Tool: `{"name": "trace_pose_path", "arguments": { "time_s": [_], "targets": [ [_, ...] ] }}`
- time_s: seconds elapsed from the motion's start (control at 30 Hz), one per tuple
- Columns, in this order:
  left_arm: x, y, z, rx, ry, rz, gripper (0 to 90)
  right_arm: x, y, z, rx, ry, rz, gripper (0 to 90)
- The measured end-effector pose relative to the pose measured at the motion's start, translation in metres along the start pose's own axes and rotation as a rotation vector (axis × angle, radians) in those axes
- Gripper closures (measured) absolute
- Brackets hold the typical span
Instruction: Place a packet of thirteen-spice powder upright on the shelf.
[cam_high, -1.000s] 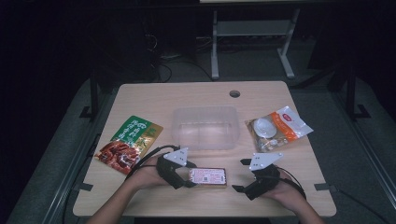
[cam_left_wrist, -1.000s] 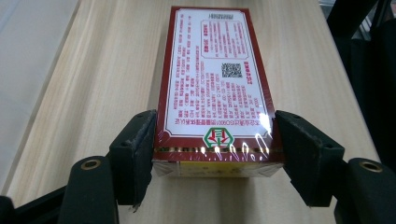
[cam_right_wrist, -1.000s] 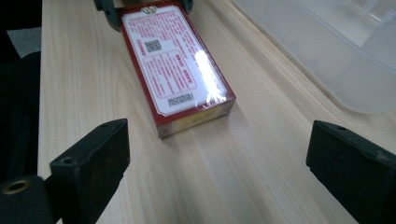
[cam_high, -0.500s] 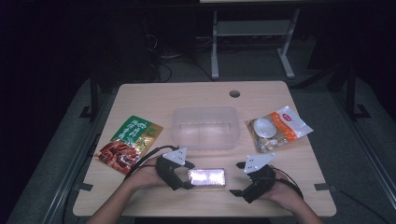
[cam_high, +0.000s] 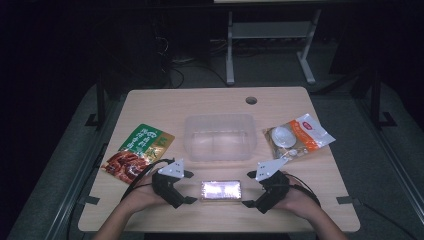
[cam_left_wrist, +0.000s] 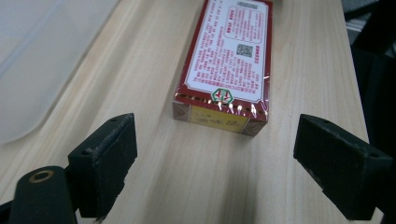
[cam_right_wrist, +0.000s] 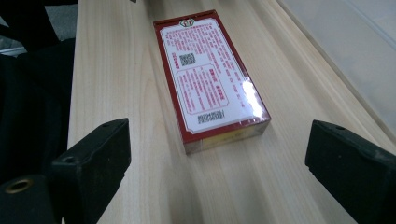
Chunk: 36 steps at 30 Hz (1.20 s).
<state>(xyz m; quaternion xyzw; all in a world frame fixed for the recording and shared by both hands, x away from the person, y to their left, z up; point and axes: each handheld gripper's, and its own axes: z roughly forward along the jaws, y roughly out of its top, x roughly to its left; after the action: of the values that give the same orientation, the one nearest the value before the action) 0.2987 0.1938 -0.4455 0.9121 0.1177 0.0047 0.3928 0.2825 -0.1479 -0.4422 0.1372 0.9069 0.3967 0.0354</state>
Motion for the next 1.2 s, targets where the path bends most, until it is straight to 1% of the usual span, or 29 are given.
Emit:
{"name": "trace_pose_path", "arguments": {
  "time_s": [0.03, 0.07, 0.1, 0.13, 0.17, 0.23, 0.3, 0.33, 0.37, 0.4, 0.43, 0.47, 0.53, 0.57, 0.63, 0.73, 0.8, 0.9, 0.97, 1.03, 1.13, 1.2],
  "targets": [
    [-0.001, -0.002, -0.002, -0.005, 0.008, -0.013, 13.0, 0.000, 0.003, 0.002, 0.002, 0.014, 0.000, 6.4],
    [-0.002, -0.003, -0.004, -0.006, 0.016, -0.020, 12.9, -0.002, 0.006, 0.005, 0.005, 0.028, -0.016, 6.5],
    [-0.003, -0.005, -0.006, -0.010, 0.023, -0.033, 12.9, -0.002, 0.006, 0.005, 0.005, 0.028, -0.016, 6.5],
    [-0.005, -0.007, -0.008, -0.013, 0.032, -0.041, 12.7, -0.002, 0.008, 0.008, 0.003, 0.047, -0.008, 6.5],
    [-0.007, -0.010, -0.010, -0.018, 0.044, -0.049, 12.7, -0.003, 0.010, 0.010, 0.013, 0.054, -0.026, 6.5],
    [-0.010, -0.015, -0.015, -0.015, 0.067, -0.047, 12.7, -0.005, 0.013, 0.016, 0.028, 0.068, -0.032, 6.5],
    [-0.013, -0.020, -0.018, -0.013, 0.079, -0.062, 12.6, -0.009, 0.017, 0.021, 0.035, 0.081, -0.058, 6.5],
    [-0.014, -0.023, -0.020, -0.010, 0.086, -0.061, 12.6, -0.010, 0.018, 0.024, 0.035, 0.087, -0.069, 7.3],
    [-0.016, -0.025, -0.020, -0.021, 0.092, -0.068, 12.6, -0.012, 0.018, 0.026, 0.028, 0.098, -0.066, 8.8],
    [-0.018, -0.028, -0.021, -0.025, 0.099, -0.065, 12.6, -0.014, 0.018, 0.029, 0.029, 0.111, -0.062, 9.1],
    [-0.019, -0.030, -0.021, -0.029, 0.099, -0.068, 12.7, -0.014, 0.018, 0.031, 0.035, 0.115, -0.061, 9.3],
    [-0.019, -0.031, -0.021, -0.026, 0.102, -0.060, 12.7, -0.015, 0.017, 0.034, 0.048, 0.111, -0.073, 9.3],
    [-0.017, -0.031, -0.020, -0.020, 0.100, -0.062, 12.7, -0.015, 0.015, 0.037, 0.068, 0.103, -0.085, 9.3],
    [-0.016, -0.031, -0.019, -0.020, 0.096, -0.068, 12.7, -0.015, 0.015, 0.038, 0.073, 0.103, -0.083, 9.5],
    [-0.015, -0.030, -0.018, -0.025, 0.094, -0.073, 12.7, -0.015, 0.016, 0.040, 0.068, 0.093, -0.099, 13.3],
    [-0.015, -0.028, -0.018, -0.033, 0.084, -0.083, 12.5, -0.016, 0.016, 0.045, 0.064, 0.101, -0.106, 14.4],
    [-0.015, -0.028, -0.018, -0.034, 0.075, -0.085, 12.3, -0.016, 0.016, 0.048, 0.077, 0.103, -0.112, 14.8],
    [-0.015, -0.027, -0.017, -0.032, 0.057, -0.095, 11.3, -0.014, 0.014, 0.050, 0.090, 0.100, -0.120, 20.3],
    [-0.015, -0.026, -0.017, -0.034, 0.059, -0.099, 11.2, -0.014, 0.014, 0.051, 0.090, 0.094, -0.123, 21.8],
    [-0.016, -0.025, -0.017, -0.034, 0.068, -0.096, 11.3, -0.014, 0.013, 0.051, 0.095, 0.095, -0.127, 22.9],
    [-0.018, -0.023, -0.018, -0.039, 0.083, -0.068, 11.3, -0.014, 0.012, 0.051, 0.097, 0.088, -0.132, 27.4],
    [-0.018, -0.023, -0.018, -0.030, 0.090, -0.060, 11.4, -0.014, 0.011, 0.051, 0.093, 0.085, -0.142, 28.0]
  ]
}}
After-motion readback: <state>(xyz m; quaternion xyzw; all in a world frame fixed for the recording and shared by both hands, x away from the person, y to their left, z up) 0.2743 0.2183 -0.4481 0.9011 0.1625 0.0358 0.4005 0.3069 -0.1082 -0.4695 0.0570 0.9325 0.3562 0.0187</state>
